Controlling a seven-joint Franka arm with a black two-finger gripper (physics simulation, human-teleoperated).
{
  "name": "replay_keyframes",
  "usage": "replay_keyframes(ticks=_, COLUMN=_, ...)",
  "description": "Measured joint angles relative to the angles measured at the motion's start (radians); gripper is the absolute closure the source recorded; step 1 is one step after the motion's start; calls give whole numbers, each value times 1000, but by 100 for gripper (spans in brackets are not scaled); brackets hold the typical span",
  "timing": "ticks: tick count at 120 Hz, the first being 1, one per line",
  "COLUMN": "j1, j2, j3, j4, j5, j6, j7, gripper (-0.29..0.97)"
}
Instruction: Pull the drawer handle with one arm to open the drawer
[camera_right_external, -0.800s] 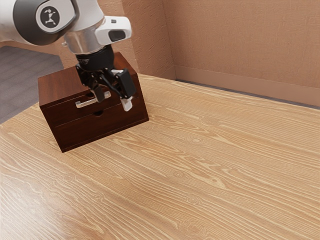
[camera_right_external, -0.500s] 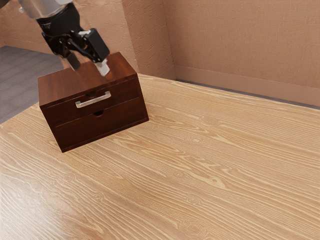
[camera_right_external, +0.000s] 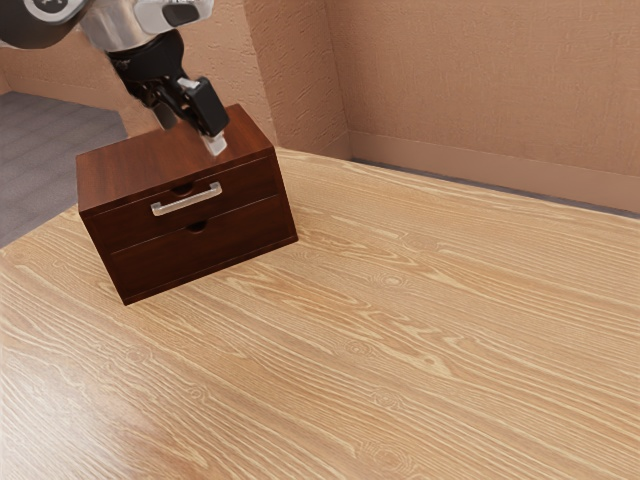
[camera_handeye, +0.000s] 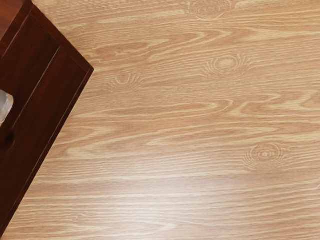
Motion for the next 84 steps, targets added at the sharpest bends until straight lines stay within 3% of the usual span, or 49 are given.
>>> replay_keyframes(ticks=21, j1=46, j2=28, j3=-1, j4=-37, j5=12, j6=86, j7=116, gripper=0)
replay_keyframes(ticks=52, j1=218, j2=45, j3=2, j4=-184, j5=15, j6=243, j7=239, gripper=0)
replay_keyframes(ticks=84, j1=266, j2=181, j3=-13, j4=-58, j5=14, j6=295, j7=356, gripper=0)
